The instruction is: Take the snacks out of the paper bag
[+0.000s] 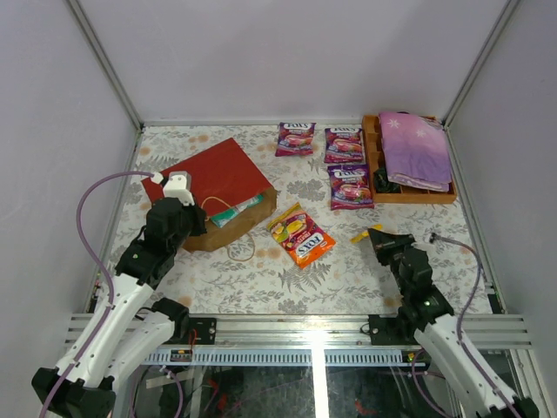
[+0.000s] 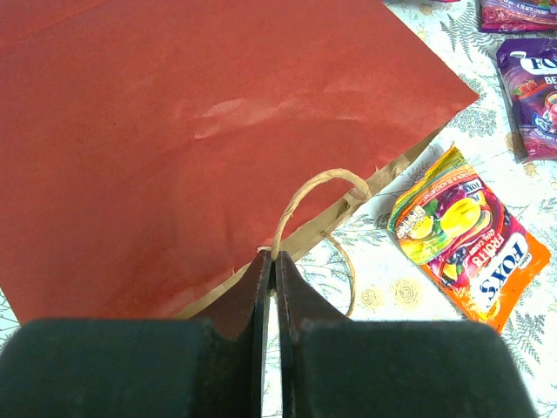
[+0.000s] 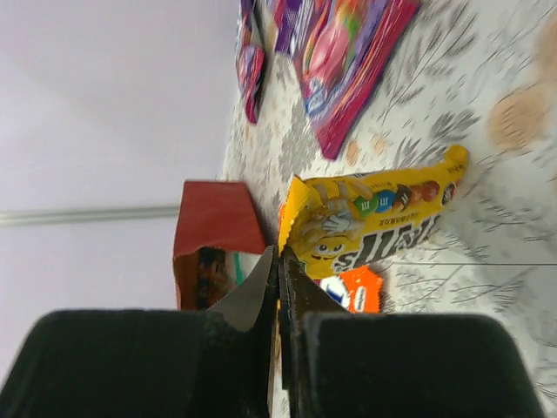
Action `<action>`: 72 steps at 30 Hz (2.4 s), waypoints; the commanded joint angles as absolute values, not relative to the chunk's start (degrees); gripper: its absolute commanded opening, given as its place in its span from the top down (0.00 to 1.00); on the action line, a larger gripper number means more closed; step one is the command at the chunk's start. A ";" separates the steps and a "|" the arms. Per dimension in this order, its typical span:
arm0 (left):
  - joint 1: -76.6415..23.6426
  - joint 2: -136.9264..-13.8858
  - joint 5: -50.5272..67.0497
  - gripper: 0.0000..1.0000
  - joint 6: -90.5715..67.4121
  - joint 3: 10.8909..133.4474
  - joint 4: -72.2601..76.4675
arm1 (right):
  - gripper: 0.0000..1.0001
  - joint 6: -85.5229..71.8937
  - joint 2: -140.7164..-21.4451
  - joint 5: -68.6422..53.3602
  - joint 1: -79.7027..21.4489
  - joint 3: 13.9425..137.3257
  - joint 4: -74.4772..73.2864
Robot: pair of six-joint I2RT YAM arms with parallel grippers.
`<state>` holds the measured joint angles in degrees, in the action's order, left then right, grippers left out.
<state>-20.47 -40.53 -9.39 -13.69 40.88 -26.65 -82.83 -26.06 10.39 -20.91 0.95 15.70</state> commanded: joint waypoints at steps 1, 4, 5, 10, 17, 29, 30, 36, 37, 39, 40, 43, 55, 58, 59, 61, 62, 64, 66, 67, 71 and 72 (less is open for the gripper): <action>-20.16 -40.02 -8.84 1.00 -13.89 40.70 -24.78 | 1.00 -76.10 -9.49 24.57 -20.50 8.71 -24.21; -20.17 -40.05 -8.58 1.00 -13.89 40.71 -24.79 | 1.00 -72.77 -10.82 26.01 -20.51 13.89 -30.68; -20.18 -40.09 -8.61 1.00 -13.88 40.77 -24.79 | 1.00 -71.78 -12.89 25.89 -20.54 14.90 -31.20; -20.13 -39.87 -8.95 1.00 -13.97 40.65 -24.96 | 1.00 -69.38 -24.06 24.88 -20.54 16.80 -27.67; -20.12 -40.07 -8.72 1.00 -13.96 40.65 -24.96 | 1.00 -68.92 -40.12 23.20 -20.18 18.49 -16.86; -20.14 -40.49 -8.53 1.00 -13.82 40.84 -24.92 | 0.01 -66.06 -55.49 21.49 -20.50 31.80 -12.44; -20.22 -40.58 -8.53 1.00 -13.80 40.84 -24.88 | 0.01 -66.45 -56.90 20.78 -21.37 32.02 -10.76; -20.12 -40.89 -8.63 1.00 -13.80 40.65 -24.96 | 0.00 -68.99 -67.47 21.53 -33.89 32.95 0.75; -20.13 -40.87 -8.63 1.00 -13.84 40.58 -24.96 | 0.02 -68.85 -67.42 19.09 -34.22 30.32 6.90; -20.13 -40.98 -8.67 1.00 -13.88 40.58 -24.94 | 0.07 -69.63 -66.02 14.77 -34.36 23.09 21.04; -20.13 -41.07 -8.63 1.00 -13.89 40.65 -24.93 | 0.10 -70.11 -65.55 13.28 -34.37 19.92 27.19; -20.13 -41.37 -8.40 1.00 -13.80 40.72 -24.96 | 0.15 -70.44 -65.91 10.04 -34.37 15.49 33.02; -20.13 -41.84 -7.53 1.00 -14.02 40.54 -24.96 | 0.41 -80.61 -81.19 4.14 -34.37 -0.45 68.88; -20.13 -42.14 -7.27 1.00 -14.06 40.67 -24.93 | 0.41 -79.26 -78.03 4.28 -34.37 -2.25 68.12; -20.13 -42.22 -7.29 1.00 -13.99 40.73 -24.92 | 0.42 -78.29 -75.86 4.62 -34.39 -2.24 65.73; -20.18 -42.44 -7.29 1.00 -13.97 40.78 -24.96 | 0.42 -76.63 -70.43 5.81 -34.38 -1.81 58.48; -20.13 -42.57 -7.23 1.00 -13.97 40.75 -24.96 | 0.42 -75.99 -67.08 6.70 -34.38 -1.56 54.22; -20.15 -42.96 -7.05 1.00 -13.97 40.78 -24.96 | 0.43 -74.71 -54.61 10.17 -34.37 -1.83 42.36; -20.13 -42.94 -7.05 1.00 -13.94 40.84 -24.94 | 0.43 -74.15 -47.46 11.36 -34.31 -2.67 36.75; -20.13 -43.06 -7.09 1.00 -13.90 40.85 -24.96 | 0.43 -73.85 -43.72 12.03 -34.28 -3.20 33.83; -20.13 -43.06 -7.03 1.00 -13.97 40.80 -24.95 | 0.43 -73.27 -27.82 13.33 -34.28 -6.51 23.62; -20.15 -43.13 -6.95 1.00 -13.97 40.77 -24.98 | 0.43 -72.85 -23.40 13.66 -34.28 -6.66 19.19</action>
